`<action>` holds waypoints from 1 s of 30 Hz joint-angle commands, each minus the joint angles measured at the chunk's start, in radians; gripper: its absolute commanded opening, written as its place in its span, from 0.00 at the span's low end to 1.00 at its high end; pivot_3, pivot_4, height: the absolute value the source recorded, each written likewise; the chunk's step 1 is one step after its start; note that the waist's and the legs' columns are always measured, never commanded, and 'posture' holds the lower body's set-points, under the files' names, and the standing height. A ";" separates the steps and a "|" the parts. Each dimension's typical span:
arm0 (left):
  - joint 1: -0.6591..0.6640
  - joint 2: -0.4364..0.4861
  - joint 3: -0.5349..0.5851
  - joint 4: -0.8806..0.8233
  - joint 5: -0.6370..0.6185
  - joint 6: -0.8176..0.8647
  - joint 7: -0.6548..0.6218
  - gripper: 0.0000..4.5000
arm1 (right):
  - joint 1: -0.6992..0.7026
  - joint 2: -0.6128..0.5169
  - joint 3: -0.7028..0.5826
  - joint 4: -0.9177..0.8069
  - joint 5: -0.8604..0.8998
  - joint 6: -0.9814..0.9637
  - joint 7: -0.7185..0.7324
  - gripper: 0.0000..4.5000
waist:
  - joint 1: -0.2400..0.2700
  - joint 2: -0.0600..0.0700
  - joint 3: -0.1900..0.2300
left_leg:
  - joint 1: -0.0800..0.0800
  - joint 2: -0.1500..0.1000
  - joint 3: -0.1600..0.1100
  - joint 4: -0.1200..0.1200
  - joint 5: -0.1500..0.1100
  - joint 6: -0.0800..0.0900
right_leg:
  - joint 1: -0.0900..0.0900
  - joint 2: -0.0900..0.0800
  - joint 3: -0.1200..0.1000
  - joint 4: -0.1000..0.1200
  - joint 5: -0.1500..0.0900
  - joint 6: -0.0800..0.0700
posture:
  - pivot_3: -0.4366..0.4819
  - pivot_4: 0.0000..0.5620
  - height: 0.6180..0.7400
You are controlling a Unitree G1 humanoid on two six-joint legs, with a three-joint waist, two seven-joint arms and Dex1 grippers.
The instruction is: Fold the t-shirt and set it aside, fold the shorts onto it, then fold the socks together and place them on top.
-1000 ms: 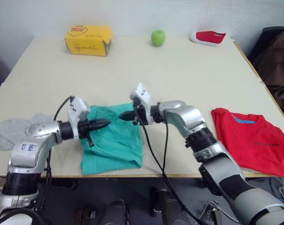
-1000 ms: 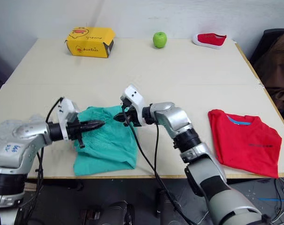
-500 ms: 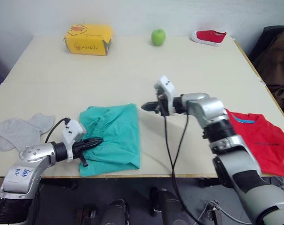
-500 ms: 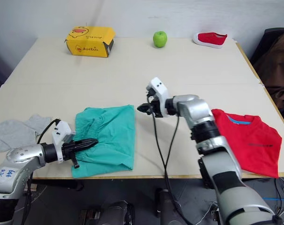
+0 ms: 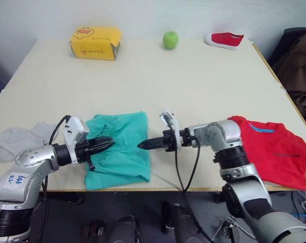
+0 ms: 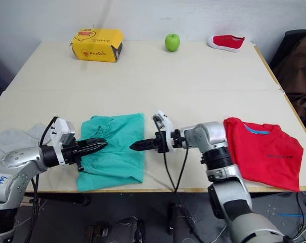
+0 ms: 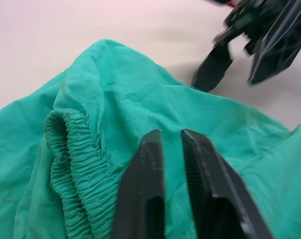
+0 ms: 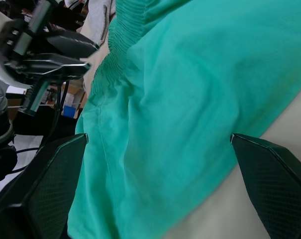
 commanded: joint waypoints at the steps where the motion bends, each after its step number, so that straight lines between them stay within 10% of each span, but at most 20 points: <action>1: -0.002 0.040 0.057 -0.043 -0.056 0.001 -0.047 0.41 | -0.007 0.032 0.038 0.052 -0.036 -0.051 -0.040 1.00 | -0.003 0.000 0.000 | 0.000 0.000 0.000 0.000 0.000 0.000 | 0.000 0.000 0.000 -0.001 0.000 0.000 | 0.48 0.27 1.00; 10: 0.020 0.084 0.116 -0.082 -0.083 0.018 -0.040 0.99 | -0.039 -0.045 0.001 -0.007 0.009 -0.004 -0.023 1.00 | -0.002 -0.001 0.000 | 0.001 0.000 0.000 0.000 0.000 0.000 | 0.000 0.000 0.000 0.000 0.000 0.000 | 0.48 0.27 1.00; 18: 0.028 0.078 0.106 -0.103 -0.083 0.014 -0.027 0.99 | -0.019 -0.135 0.021 -0.076 0.054 0.076 -0.003 1.00 | -0.006 -0.001 0.000 | -0.001 0.000 0.000 -0.001 -0.001 0.001 | 0.000 0.000 0.000 -0.003 0.000 0.000 | 0.48 0.27 1.00; 30: 0.001 0.070 0.085 -0.122 -0.090 0.018 -0.003 0.99 | -0.106 0.225 -0.051 0.245 0.001 -0.059 -0.173 1.00 | -0.015 -0.001 -0.001 | 0.001 0.000 0.000 -0.004 0.003 -0.003 | -0.001 0.001 0.001 0.002 0.000 -0.002 | 0.48 0.27 1.00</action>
